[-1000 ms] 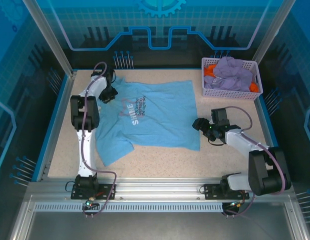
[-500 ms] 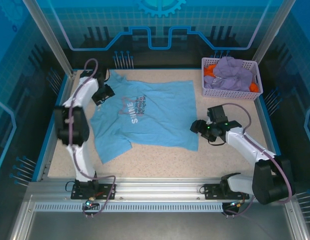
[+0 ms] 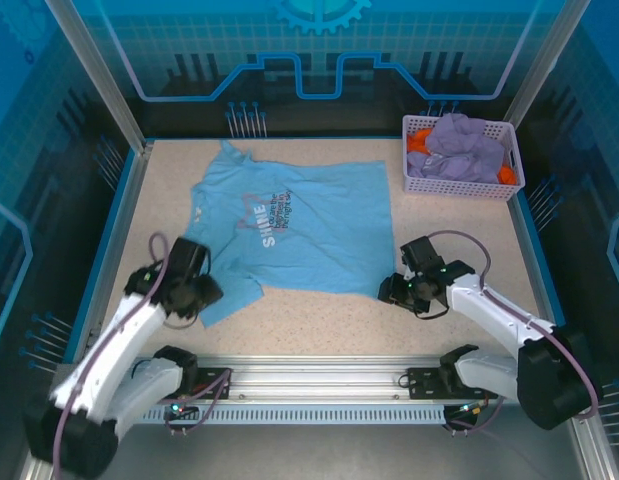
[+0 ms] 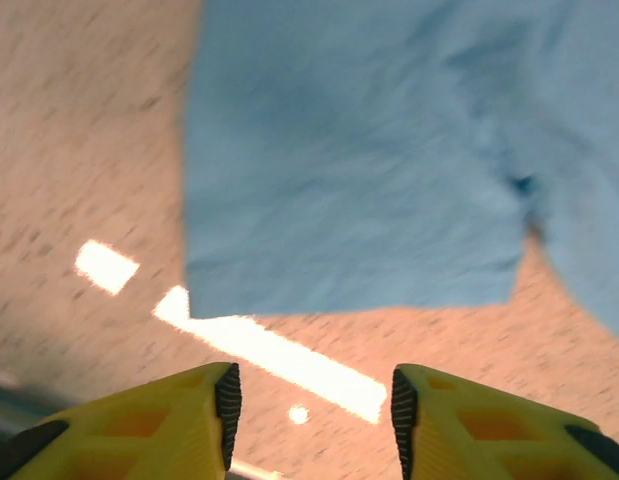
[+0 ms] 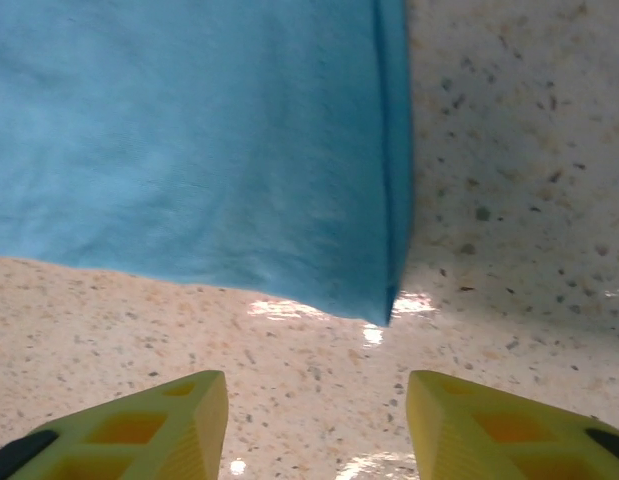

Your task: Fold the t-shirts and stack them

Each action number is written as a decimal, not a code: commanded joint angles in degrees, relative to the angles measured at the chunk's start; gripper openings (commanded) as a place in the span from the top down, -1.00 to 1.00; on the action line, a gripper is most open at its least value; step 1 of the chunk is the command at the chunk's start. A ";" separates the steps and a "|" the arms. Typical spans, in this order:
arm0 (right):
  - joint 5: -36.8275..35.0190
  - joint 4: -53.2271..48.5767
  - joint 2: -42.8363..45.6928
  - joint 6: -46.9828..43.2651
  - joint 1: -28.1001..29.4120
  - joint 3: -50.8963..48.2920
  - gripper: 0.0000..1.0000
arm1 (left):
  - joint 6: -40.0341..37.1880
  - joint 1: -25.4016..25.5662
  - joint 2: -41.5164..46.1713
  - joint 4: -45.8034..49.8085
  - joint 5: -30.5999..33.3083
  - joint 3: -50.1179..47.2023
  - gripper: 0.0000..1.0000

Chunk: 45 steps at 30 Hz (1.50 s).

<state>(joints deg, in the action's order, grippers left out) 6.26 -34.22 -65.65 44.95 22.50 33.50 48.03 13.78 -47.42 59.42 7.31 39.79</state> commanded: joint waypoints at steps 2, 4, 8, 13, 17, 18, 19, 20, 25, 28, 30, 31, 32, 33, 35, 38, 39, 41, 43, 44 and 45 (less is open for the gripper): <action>1.36 2.21 -2.61 2.60 0.56 -0.24 0.05 | 7.86 4.34 1.01 -1.05 -4.14 -3.41 0.15; 1.13 1.92 -4.34 2.36 0.68 0.30 0.06 | 8.70 6.07 -0.17 -1.05 -3.63 -3.69 0.15; -0.10 1.93 -5.09 2.41 1.14 0.34 0.04 | 12.46 9.32 -0.35 -1.54 -0.70 -6.64 0.12; -2.33 1.87 -4.93 3.46 1.35 0.07 0.02 | 18.35 9.59 2.13 -1.99 3.47 -11.82 0.13; -3.18 2.87 -5.60 3.82 1.40 0.37 0.02 | 19.13 9.50 0.32 -4.46 6.38 -13.50 0.12; -3.36 3.01 -6.10 3.71 1.38 0.65 0.02 | 19.04 9.45 -1.12 -5.06 7.10 -13.58 0.11; -3.45 3.10 -6.65 3.59 1.37 0.95 0.02 | 18.71 9.44 -2.33 -5.83 7.71 -13.57 0.11; -3.54 3.35 -7.38 3.43 1.36 1.34 0.02 | 18.16 9.43 -3.78 -6.89 8.41 -13.44 0.11; -2.86 5.10 -10.00 3.50 1.27 2.43 0.03 | 16.83 8.60 -8.34 -10.36 11.12 -13.24 0.10; -2.69 5.13 -10.67 3.43 1.35 3.08 0.04 | 16.02 7.12 -9.12 -11.34 10.77 -13.48 0.13; -2.90 5.15 -10.65 3.44 1.28 3.08 0.04 | 15.67 6.63 -9.09 -12.38 10.15 -14.07 0.21; -3.05 5.05 -10.56 3.47 1.29 3.07 0.04 | 15.61 6.60 -9.17 -12.48 10.06 -14.03 0.25; -3.23 4.87 -10.47 3.47 1.32 3.14 0.05 | 15.73 6.54 -9.40 -12.32 9.89 -13.93 0.27; -3.43 4.69 -10.37 3.47 1.32 3.15 0.05 | 15.89 6.61 -9.36 -12.16 9.88 -13.94 0.27; -3.54 4.43 -9.90 3.45 1.24 3.13 0.05 | 16.37 6.60 -8.73 -12.34 9.40 -14.32 0.28; -3.69 4.21 -8.87 3.65 1.14 3.13 0.05 | 17.23 6.65 -7.99 -13.16 8.11 -15.07 0.34; -3.75 4.16 -8.44 3.70 1.01 3.15 0.05 | 17.46 6.85 -8.04 -13.11 7.88 -15.08 0.35; -3.76 4.04 -7.69 3.78 0.90 3.07 0.05 | 18.15 7.41 -8.25 -12.14 8.42 -14.76 0.36; -3.85 3.98 -6.99 3.68 0.79 2.90 0.05 | 18.72 7.96 -8.55 -11.46 8.98 -14.48 0.36; -3.80 3.93 -6.61 3.72 0.62 2.89 0.05 | 18.95 8.05 -8.81 -11.18 9.25 -14.16 0.35; -3.80 3.97 -6.34 3.66 0.57 2.88 0.05 | 19.12 8.11 -9.20 -11.01 9.50 -14.06 0.31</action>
<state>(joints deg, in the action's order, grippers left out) 3.36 -29.36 -73.45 48.03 23.22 35.38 65.36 21.34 -56.12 46.65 16.08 25.52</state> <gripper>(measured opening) 0.474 0.341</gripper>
